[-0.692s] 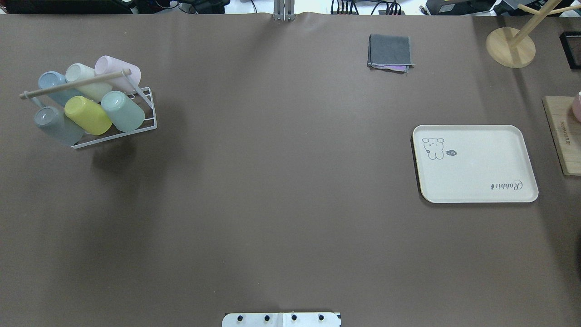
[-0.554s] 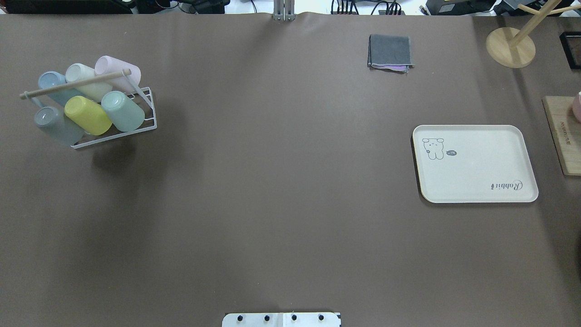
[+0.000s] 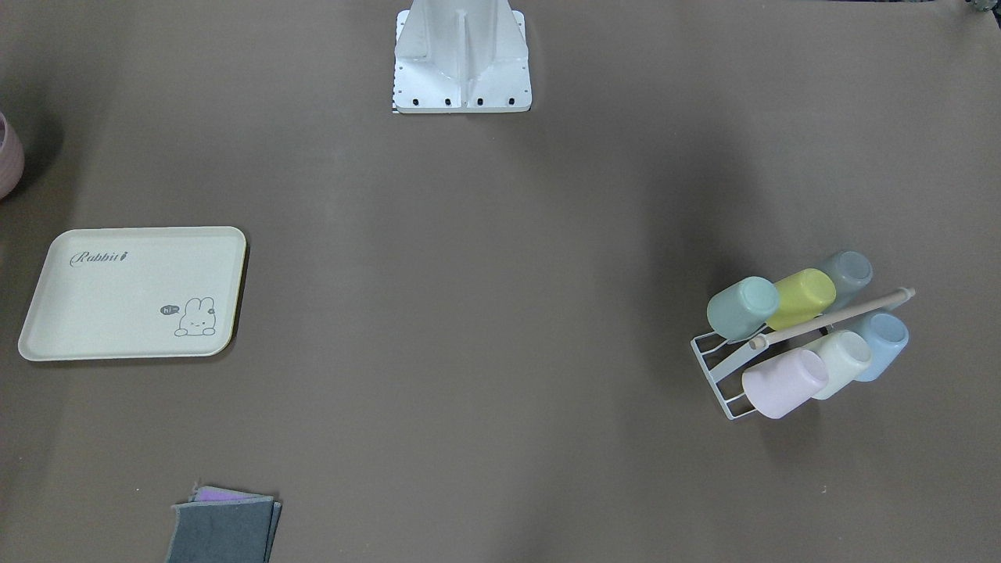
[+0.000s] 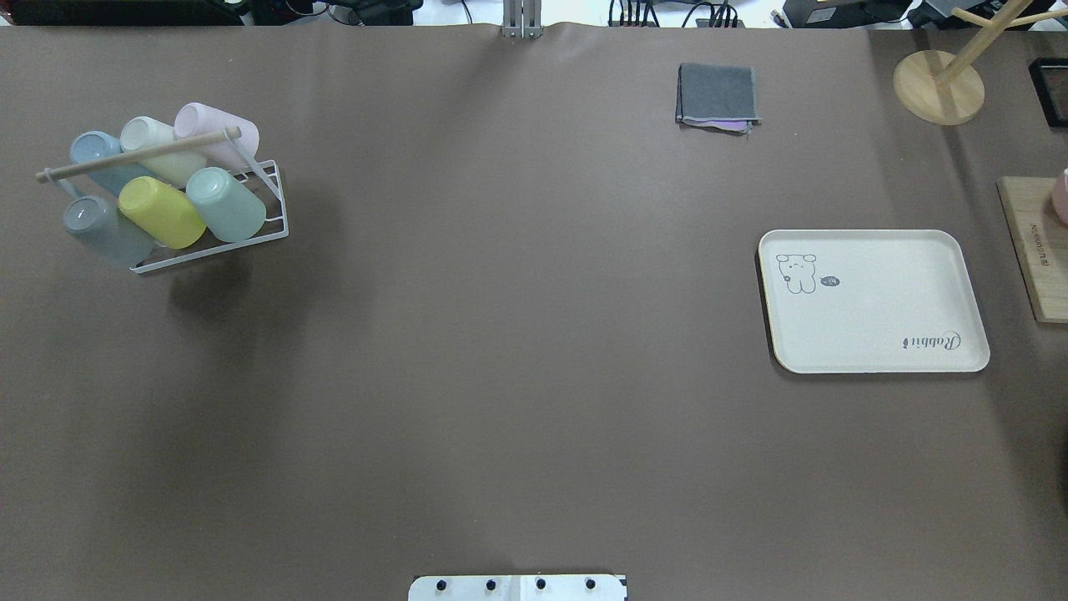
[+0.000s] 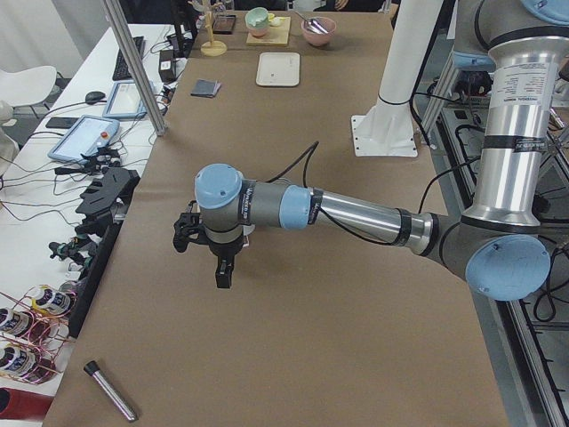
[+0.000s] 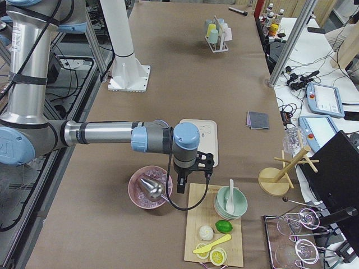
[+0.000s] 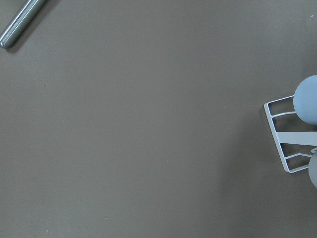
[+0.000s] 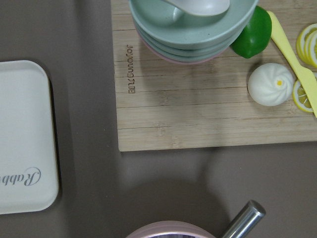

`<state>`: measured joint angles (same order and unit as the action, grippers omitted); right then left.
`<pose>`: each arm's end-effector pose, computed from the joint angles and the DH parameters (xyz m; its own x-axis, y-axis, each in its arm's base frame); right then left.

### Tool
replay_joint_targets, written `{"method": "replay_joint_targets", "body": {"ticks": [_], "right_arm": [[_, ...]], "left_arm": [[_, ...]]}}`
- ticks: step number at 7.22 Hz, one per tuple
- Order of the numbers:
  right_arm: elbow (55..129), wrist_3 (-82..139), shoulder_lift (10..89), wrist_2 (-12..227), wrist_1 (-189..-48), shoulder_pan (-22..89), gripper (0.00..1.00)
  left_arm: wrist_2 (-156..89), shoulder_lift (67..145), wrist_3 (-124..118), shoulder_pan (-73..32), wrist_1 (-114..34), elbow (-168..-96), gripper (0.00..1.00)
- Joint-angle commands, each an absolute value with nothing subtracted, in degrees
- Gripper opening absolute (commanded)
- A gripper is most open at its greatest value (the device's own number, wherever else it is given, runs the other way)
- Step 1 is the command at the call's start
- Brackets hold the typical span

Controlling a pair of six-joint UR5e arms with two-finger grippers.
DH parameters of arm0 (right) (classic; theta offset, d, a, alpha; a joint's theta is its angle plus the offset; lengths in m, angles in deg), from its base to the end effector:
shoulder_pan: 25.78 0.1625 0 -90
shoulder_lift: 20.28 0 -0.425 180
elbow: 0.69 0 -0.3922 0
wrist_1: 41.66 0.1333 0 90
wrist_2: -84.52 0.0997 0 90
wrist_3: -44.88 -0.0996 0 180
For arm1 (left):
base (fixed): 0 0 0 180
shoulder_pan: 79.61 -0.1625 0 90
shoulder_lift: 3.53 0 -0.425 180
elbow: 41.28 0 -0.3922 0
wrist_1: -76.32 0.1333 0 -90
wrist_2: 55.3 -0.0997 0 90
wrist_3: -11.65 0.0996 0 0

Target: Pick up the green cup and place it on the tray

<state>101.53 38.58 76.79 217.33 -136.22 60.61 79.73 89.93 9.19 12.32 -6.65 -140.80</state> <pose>0.0379 -0.4420 0.6211 0.7342 0.0567 0.6766 -0.0177 0.9978 -0.0643 -0.0801 -0.5119 0.5583 0.7067 0.0068 -0.7075 0.0639 0.9953 0.0734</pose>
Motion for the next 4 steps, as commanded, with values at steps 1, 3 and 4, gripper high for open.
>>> {"method": "replay_joint_targets", "body": {"ticks": [1, 3, 4], "right_arm": [[98.38, 33.98, 70.09, 216.98, -135.88, 53.53, 0.99], [95.48, 33.19, 66.38, 216.71, -135.35, 49.92, 0.99], [92.6, 32.49, 65.77, 216.54, -130.82, 49.12, 1.0]], "left_arm": [[80.4, 89.99, 8.58, 12.24, -6.73, -141.39, 0.98], [81.89, 92.34, 8.22, 11.19, -6.21, -143.75, 0.98], [81.99, 93.58, 8.22, 9.79, -5.86, -144.63, 0.98]]}}
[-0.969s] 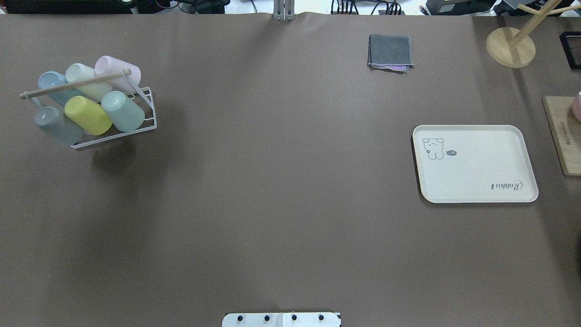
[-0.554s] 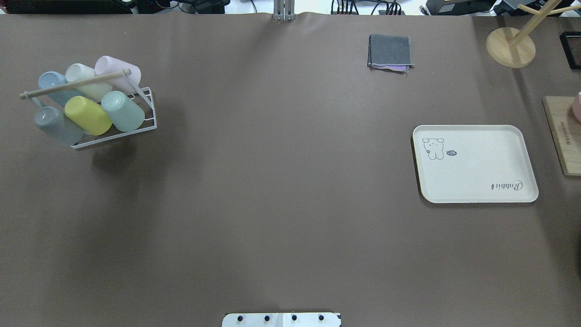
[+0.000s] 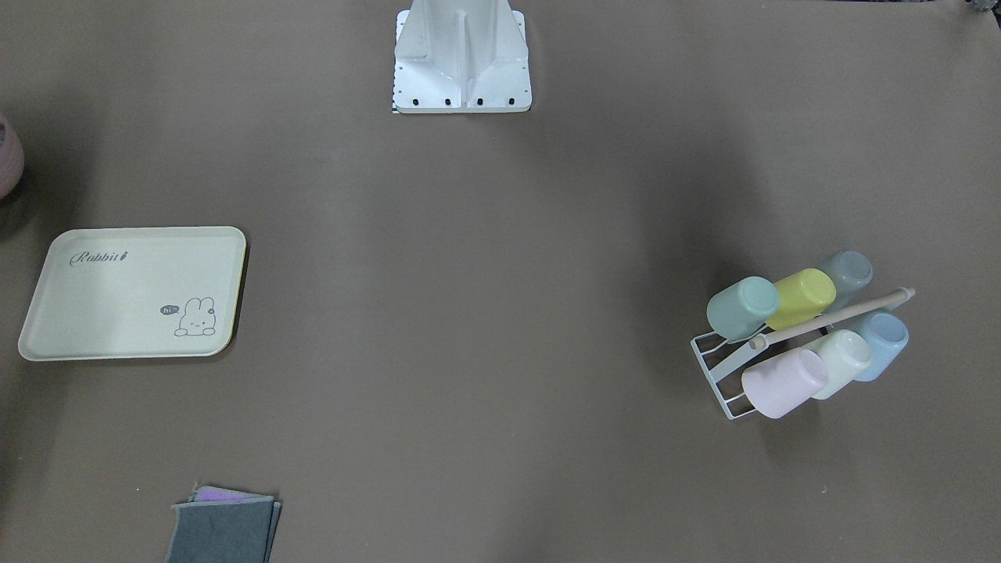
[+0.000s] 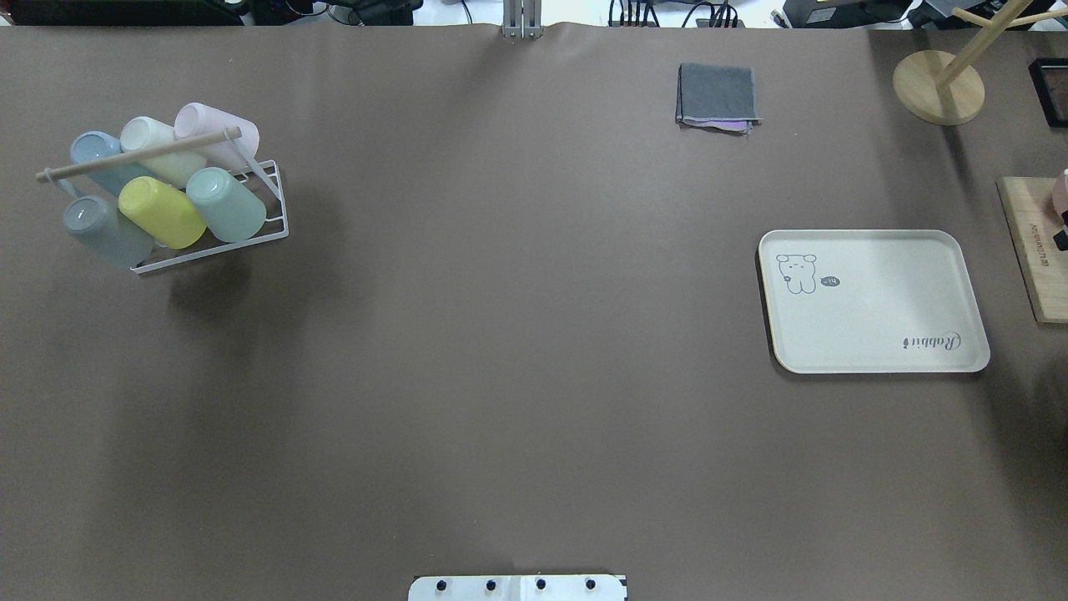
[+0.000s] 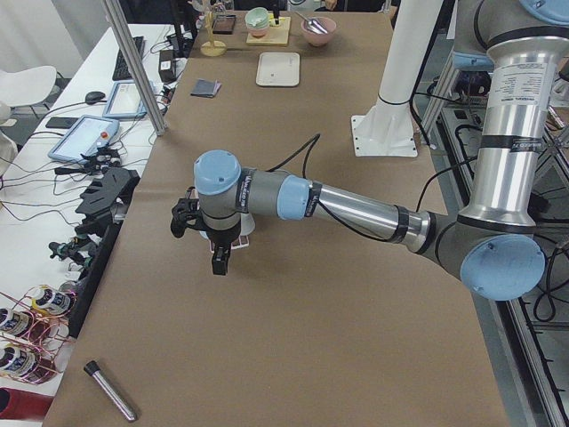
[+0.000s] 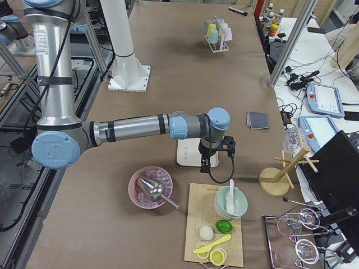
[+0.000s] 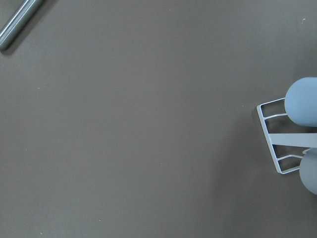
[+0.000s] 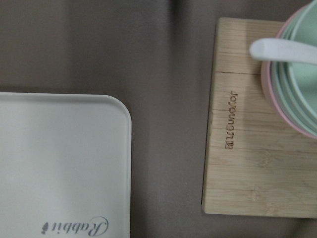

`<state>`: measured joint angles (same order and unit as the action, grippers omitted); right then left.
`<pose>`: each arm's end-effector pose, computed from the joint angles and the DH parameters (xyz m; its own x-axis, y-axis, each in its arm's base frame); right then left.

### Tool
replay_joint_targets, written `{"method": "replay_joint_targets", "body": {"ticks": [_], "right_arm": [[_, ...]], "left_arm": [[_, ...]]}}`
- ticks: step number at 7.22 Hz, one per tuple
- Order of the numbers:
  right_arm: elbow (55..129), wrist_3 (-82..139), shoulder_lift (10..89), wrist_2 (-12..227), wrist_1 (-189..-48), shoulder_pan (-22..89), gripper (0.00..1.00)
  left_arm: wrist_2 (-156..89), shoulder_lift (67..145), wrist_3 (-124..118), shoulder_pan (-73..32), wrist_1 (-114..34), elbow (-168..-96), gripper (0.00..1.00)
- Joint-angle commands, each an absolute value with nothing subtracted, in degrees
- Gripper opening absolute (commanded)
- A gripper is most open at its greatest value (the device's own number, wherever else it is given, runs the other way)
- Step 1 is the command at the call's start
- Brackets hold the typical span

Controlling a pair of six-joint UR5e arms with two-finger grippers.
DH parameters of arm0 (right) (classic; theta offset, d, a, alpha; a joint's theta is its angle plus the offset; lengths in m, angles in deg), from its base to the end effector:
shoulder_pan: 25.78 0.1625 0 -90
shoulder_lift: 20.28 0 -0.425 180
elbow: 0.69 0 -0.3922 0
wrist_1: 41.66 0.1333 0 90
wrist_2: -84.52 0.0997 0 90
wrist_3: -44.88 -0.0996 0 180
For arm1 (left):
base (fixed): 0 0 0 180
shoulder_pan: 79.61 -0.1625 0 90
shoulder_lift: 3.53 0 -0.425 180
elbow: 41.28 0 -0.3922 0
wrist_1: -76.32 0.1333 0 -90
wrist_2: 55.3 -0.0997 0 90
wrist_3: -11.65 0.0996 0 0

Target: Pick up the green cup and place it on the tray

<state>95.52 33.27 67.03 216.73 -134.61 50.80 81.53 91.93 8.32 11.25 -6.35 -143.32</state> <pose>-0.0548 -0.5156 0.5894 0.7363 -0.0400 0.6754 0.0844 0.9959 -0.0329 -0.0685 -0.5237 0.5171 0.6840 0.0611 -0.7269 0.0546 0.9894 0.1346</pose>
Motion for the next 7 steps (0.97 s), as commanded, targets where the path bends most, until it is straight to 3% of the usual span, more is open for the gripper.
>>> {"method": "replay_joint_targets", "body": {"ticks": [1, 5, 7], "right_arm": [[90.22, 28.39, 65.5, 216.54, -125.91, 48.5, 1.0], [87.47, 24.57, 65.67, 215.74, -122.69, 42.7, 1.0], [87.12, 22.56, 66.03, 215.66, -122.6, 40.33, 0.99]], "left_arm": [[82.16, 93.85, 8.22, 8.91, -5.77, -145.94, 0.98], [81.55, 94.47, -0.47, -1.1, -0.93, -159.64, 0.98], [72.48, 94.99, -0.3, -10.99, -1.2, -166.83, 0.98]]}}
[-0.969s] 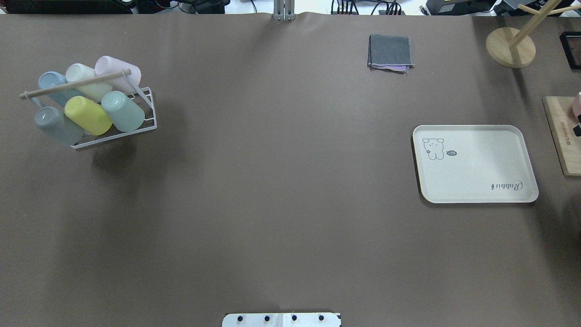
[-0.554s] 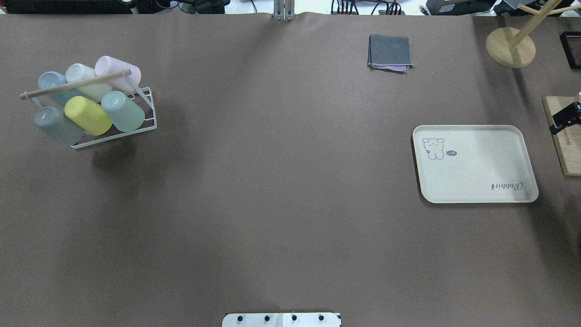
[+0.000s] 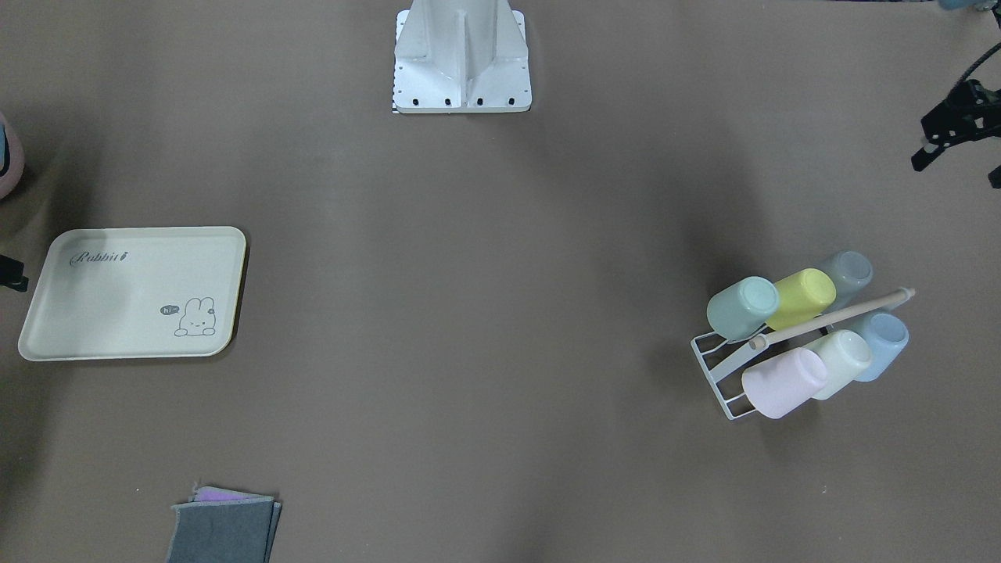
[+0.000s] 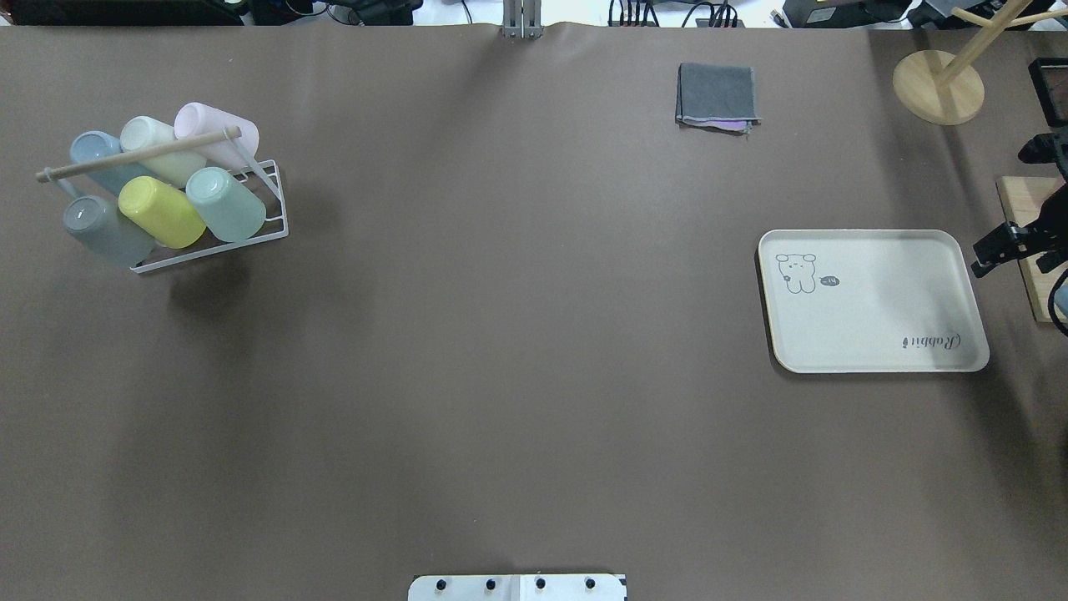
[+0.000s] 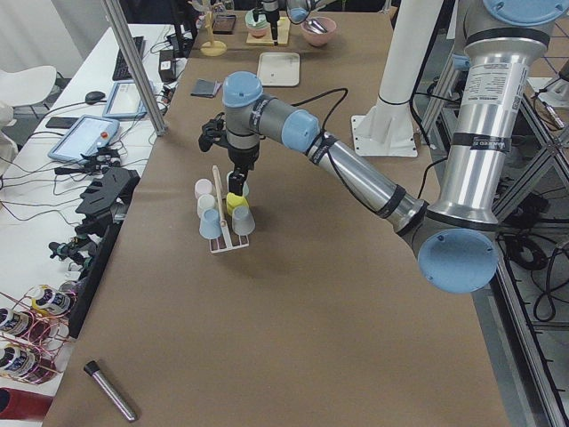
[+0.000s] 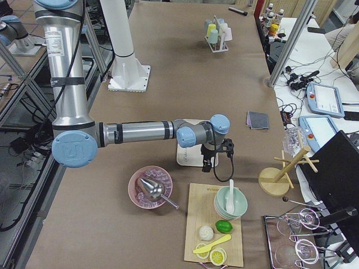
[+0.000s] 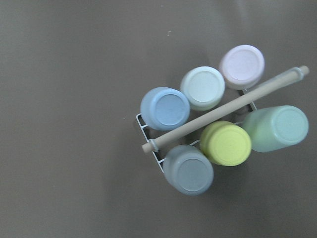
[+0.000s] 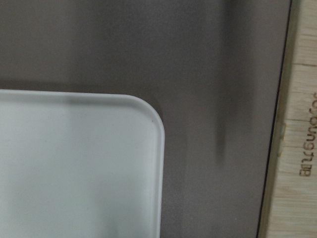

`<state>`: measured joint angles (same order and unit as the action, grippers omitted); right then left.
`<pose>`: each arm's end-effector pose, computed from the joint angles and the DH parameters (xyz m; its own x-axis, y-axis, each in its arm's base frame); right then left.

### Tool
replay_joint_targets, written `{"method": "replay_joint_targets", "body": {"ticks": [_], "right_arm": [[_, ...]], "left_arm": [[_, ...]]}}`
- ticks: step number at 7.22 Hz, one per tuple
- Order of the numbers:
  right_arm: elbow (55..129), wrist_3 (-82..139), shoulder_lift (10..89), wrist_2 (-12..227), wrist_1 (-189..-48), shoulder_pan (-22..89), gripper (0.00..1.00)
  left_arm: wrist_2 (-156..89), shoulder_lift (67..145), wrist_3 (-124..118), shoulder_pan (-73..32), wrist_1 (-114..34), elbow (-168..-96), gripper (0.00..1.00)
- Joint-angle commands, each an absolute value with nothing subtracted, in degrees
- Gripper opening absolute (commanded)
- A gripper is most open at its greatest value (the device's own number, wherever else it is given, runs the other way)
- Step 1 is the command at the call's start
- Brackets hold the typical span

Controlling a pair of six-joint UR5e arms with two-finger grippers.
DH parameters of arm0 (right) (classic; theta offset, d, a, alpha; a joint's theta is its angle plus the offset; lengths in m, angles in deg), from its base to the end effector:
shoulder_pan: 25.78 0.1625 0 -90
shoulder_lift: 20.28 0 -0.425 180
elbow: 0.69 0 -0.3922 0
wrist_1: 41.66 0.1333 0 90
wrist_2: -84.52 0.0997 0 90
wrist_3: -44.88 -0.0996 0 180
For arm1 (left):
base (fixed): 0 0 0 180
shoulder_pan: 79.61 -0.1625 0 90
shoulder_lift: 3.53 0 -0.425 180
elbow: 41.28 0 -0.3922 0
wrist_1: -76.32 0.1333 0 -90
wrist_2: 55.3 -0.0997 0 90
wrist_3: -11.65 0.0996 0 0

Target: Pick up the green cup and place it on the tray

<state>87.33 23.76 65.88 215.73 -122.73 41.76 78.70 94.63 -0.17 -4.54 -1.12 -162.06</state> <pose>-0.1409 -0.5179 0.6288 0.7398 -0.0473 0.6712 0.1165 0.9915 -0.0586 0.0634 -0.4866 0.3566 0.6498 0.2960 -0.7001 -0.0998 0.9463 0.3074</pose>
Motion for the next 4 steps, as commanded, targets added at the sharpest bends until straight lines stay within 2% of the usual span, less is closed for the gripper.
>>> {"method": "replay_joint_targets", "body": {"ticks": [1, 4], "right_arm": [[86.94, 20.03, 66.03, 215.57, -121.3, 39.19, 0.99], [85.89, 13.94, 66.29, 214.78, -117.33, 37.33, 0.98]], "left_arm": [[70.32, 98.22, -0.21, -15.84, -1.28, -168.27, 0.98], [61.56, 100.27, 1.1, -25.77, -6.01, -170.39, 0.98]]}}
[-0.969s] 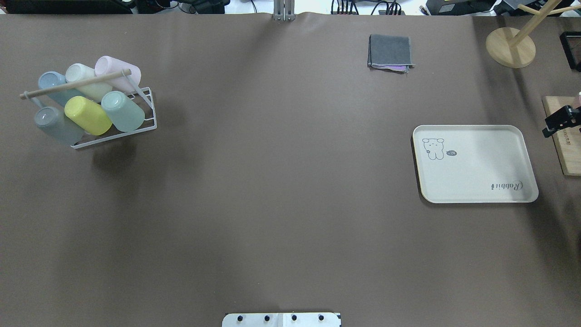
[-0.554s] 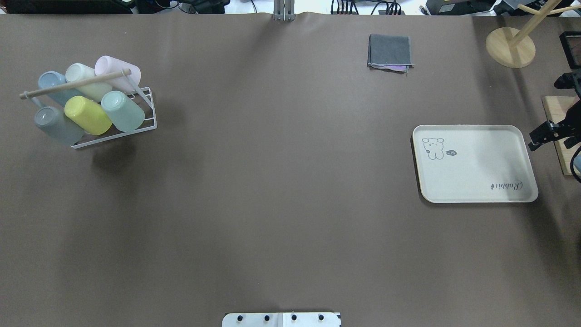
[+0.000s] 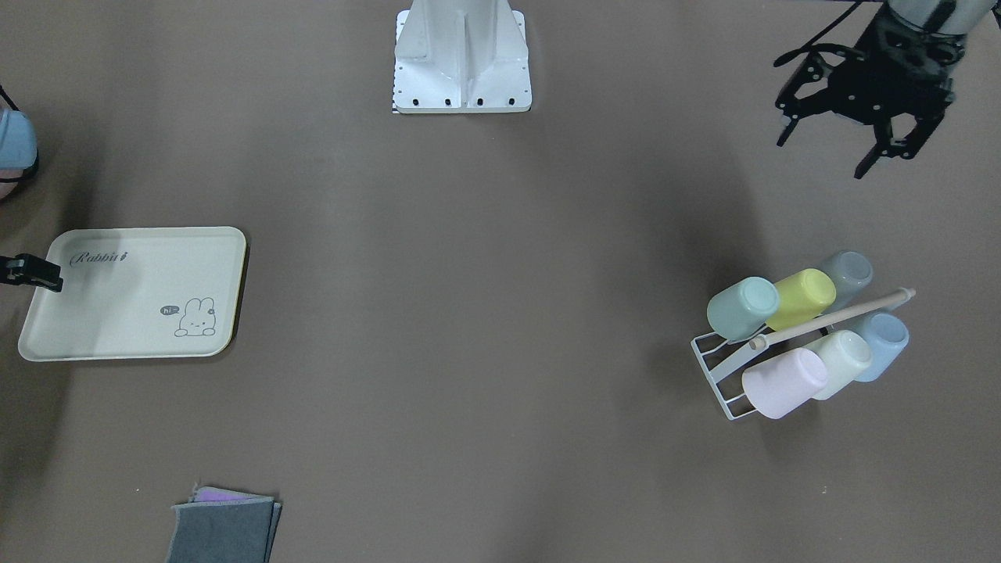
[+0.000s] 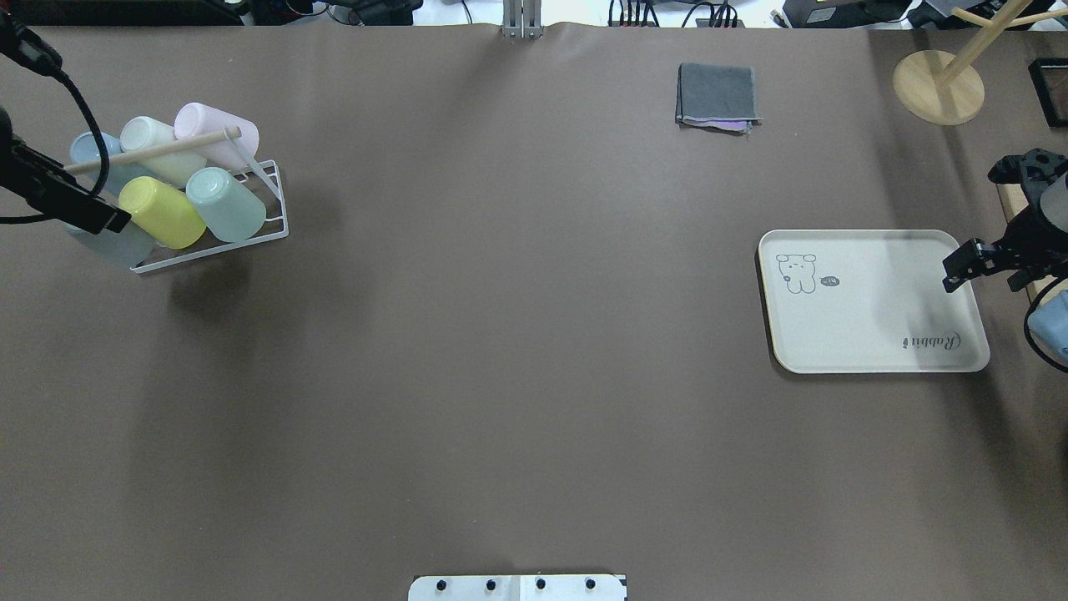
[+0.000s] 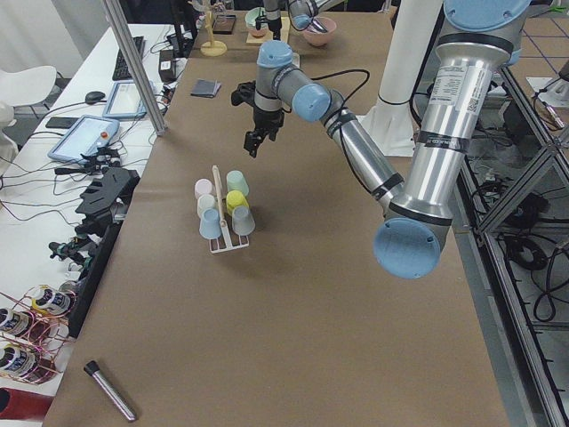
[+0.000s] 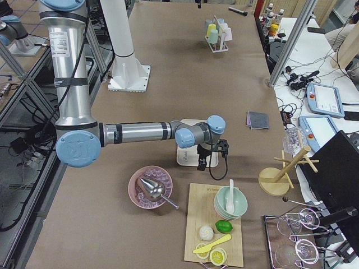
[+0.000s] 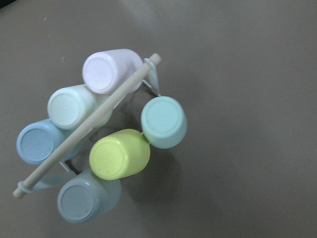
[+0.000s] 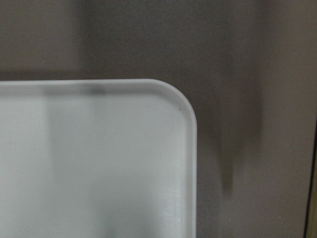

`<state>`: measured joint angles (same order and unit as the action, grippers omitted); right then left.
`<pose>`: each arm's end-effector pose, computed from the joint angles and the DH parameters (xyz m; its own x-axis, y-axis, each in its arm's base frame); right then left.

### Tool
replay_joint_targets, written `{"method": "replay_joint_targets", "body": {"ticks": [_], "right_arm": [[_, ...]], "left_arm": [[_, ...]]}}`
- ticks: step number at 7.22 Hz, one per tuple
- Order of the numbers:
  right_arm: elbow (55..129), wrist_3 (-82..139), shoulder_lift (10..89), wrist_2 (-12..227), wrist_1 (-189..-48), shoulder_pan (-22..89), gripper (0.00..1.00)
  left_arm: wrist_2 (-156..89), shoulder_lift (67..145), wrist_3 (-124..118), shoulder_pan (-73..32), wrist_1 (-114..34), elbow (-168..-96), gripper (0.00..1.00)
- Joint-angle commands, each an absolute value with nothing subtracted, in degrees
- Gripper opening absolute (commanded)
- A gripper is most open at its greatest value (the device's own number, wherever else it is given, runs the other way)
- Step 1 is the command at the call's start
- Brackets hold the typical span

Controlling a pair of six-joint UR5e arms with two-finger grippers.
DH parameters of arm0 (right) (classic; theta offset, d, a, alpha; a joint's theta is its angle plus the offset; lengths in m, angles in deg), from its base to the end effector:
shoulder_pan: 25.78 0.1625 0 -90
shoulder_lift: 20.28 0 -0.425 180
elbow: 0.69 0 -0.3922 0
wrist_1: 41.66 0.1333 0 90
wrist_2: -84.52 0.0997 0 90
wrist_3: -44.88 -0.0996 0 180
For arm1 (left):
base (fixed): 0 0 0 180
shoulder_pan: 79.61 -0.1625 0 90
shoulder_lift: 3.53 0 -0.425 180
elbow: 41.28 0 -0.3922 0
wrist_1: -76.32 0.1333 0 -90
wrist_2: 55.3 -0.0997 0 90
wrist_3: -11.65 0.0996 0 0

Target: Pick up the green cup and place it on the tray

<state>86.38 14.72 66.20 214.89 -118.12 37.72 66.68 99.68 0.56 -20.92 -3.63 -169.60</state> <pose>-0.1765 -0.5081 0.6319 0.7459 0.0197 0.6657 0.0670 0.9923 -0.1045 0.1763 -0.4449 0.2664 0.6072 0.6036 -0.5168 -0.2777 0.7706 0.5737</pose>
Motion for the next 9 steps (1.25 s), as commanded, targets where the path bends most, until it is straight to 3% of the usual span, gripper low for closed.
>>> {"method": "replay_joint_targets", "body": {"ticks": [1, 4, 7, 9], "right_arm": [[85.97, 14.72, 66.72, 214.95, -117.24, 37.42, 0.93], [85.71, 14.21, 67.61, 215.04, -117.33, 37.42, 0.78], [85.01, 14.2, 67.7, 215.3, -117.33, 37.33, 0.61], [84.04, 14.29, 67.61, 215.31, -117.33, 37.33, 0.57]], "left_arm": [[54.11, 100.44, 4.24, -31.56, -6.03, -171.0, 0.98], [36.76, 100.27, 31.99, -39.14, -7.86, -170.93, 0.98], [12.8, 100.09, 53.78, -49.54, -15.48, -161.73, 0.98], [4.35, 100.09, 61.88, -52.08, -20.44, -155.99, 0.98]]}}
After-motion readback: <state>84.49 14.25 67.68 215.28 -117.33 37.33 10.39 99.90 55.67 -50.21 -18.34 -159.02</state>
